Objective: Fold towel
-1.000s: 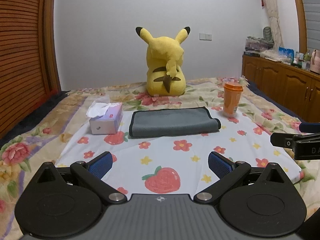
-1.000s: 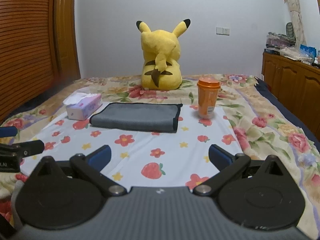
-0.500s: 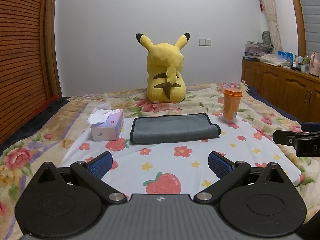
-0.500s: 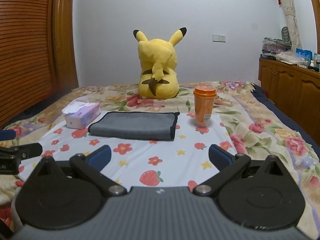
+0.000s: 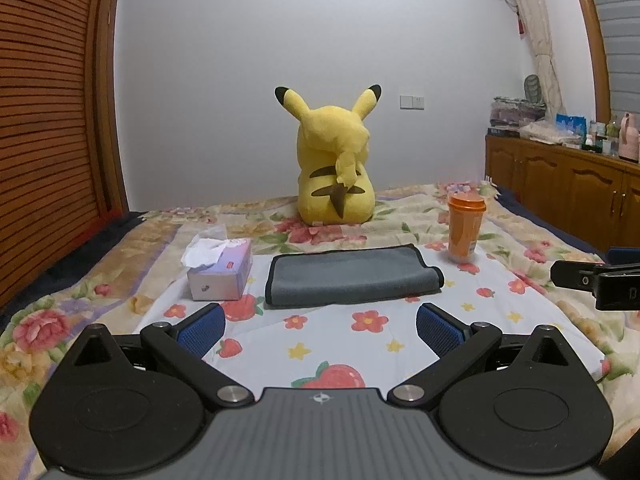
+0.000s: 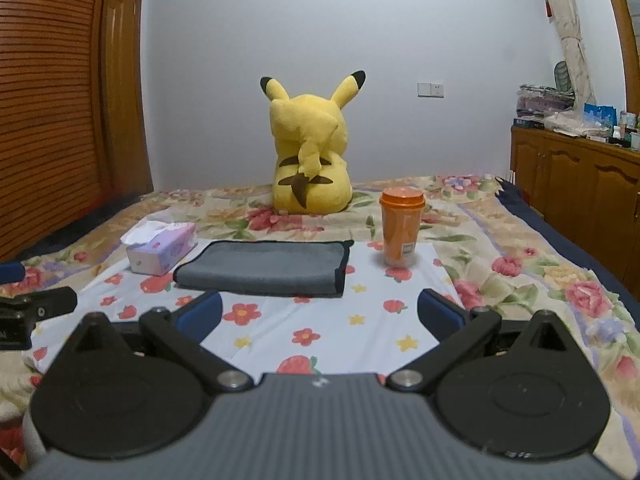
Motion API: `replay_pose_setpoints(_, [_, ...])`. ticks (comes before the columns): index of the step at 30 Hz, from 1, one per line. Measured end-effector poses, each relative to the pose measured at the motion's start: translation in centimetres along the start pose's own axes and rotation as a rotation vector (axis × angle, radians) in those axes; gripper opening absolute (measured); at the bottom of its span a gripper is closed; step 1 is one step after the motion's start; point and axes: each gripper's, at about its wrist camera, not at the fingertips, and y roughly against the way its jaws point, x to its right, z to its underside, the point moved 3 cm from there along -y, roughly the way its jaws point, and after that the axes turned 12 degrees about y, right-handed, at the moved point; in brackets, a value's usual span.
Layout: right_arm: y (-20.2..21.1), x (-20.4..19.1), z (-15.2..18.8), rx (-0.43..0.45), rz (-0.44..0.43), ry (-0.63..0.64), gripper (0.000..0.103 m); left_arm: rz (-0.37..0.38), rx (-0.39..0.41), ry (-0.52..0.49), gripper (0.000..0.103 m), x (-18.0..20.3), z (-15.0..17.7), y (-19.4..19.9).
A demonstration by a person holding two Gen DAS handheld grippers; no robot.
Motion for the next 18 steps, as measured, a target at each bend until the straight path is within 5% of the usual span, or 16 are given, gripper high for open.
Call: replay_pose_setpoints(18, [0.13, 0.23, 0.02, 0.010, 0.005, -0.007, 0.103, 0.001, 0.006, -0.003, 0.103, 0.03, -0.06, 0.04])
